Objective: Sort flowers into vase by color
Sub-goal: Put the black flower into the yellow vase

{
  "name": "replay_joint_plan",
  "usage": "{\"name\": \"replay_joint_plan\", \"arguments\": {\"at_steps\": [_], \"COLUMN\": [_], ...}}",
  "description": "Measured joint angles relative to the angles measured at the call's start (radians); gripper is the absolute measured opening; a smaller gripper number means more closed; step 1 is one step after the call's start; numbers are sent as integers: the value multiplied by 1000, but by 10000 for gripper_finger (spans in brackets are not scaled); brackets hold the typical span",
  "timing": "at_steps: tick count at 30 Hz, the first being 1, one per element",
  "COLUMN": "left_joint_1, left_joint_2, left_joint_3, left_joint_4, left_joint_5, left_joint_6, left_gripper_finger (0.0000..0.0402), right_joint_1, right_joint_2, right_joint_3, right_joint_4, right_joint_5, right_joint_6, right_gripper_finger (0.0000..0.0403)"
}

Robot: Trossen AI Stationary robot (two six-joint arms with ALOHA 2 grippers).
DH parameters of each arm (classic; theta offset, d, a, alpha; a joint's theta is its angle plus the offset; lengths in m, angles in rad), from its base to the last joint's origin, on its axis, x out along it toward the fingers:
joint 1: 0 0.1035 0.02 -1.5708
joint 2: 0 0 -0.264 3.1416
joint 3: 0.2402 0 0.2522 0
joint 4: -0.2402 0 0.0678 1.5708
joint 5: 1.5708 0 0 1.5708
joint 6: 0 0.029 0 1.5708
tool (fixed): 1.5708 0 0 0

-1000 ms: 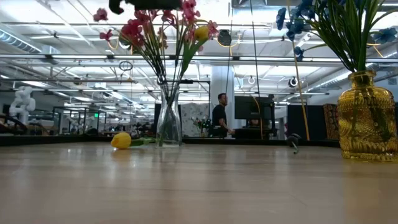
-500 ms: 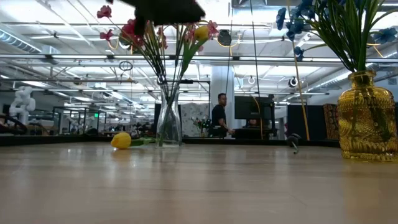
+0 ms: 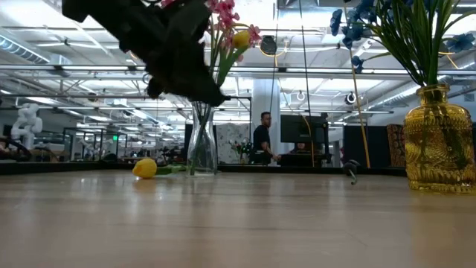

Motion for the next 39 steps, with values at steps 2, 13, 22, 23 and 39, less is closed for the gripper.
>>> {"name": "replay_joint_plan", "arguments": {"at_steps": [2,13,22,23,39], "left_joint_1": [0,21,15,15,19], "left_joint_2": [0,0,-16,-25,-209], "left_joint_3": [0,-89,-211,-225,-494], "left_joint_4": [-58,-86,16,14,188], "left_joint_5": [2,124,232,234,248], "left_joint_6": [-1,52,61,61,79], "left_gripper_finger": [72,72,72,72,72], "right_joint_1": [-88,-542,-779,-791,-851], "right_joint_2": [48,285,450,469,650], "right_joint_3": [54,126,127,127,-77], "right_joint_4": [-33,-204,-227,-231,-210], "right_joint_5": [-47,-359,-571,-572,-623], "right_joint_6": [-32,-17,30,39,222], "right_gripper_finger": [83,53,80,86,187]}}
